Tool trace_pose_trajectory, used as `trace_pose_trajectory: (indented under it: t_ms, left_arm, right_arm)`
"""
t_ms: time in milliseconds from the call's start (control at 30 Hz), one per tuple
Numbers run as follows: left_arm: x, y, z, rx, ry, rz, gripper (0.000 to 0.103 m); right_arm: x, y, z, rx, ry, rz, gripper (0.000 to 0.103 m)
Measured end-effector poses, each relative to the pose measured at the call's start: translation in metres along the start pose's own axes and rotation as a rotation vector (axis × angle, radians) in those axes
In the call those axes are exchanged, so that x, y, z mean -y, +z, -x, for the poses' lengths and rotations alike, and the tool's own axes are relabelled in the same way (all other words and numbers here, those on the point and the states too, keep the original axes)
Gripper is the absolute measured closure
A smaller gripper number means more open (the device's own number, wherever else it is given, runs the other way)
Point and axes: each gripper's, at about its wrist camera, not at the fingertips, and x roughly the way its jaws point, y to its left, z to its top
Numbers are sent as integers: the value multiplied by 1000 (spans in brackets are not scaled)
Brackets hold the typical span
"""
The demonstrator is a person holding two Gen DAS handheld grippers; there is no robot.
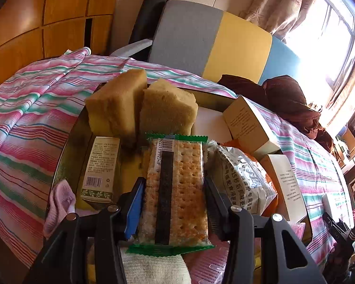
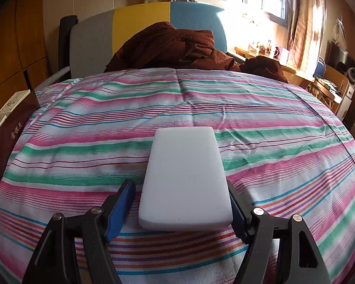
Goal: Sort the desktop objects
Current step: 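Carry crackers and sponge block into the gold tray and open both tools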
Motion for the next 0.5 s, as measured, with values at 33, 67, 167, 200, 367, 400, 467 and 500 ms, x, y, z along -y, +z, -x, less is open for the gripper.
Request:
trace_pose_trajectory:
  t_ms: [33,67,167,200,367,400,467,500]
  left_arm:
    - [0,-1,0,-3,-1,2,53]
    - [-1,-2,1,-1,-4,6,53]
    - [-3,-6,8,13,-14,8,49]
    - [-3,-8,12,21,-15,4,48]
    - [-14,-16,36,81,-60,19,44]
    - [-18,-18,41,94,-68,25,44]
    - [-25,-20,52,123,-72,32,44]
    - [-29,-22,56,137,-74,35,44]
  right_arm:
    - [0,0,0,0,0,0,29]
    - [0,0,0,0,-1,1,29]
    - [-1,0,0,-1,-3,2,29]
    - [-1,0,0,-1,-4,2,30]
    - [-2,3,3,-13,-1,0,43]
    - [-2,5,4,-19,0,-3,44]
    - [-9,12,10,-20,25,6,44]
    - [-17,17,16,-10,37,21,44]
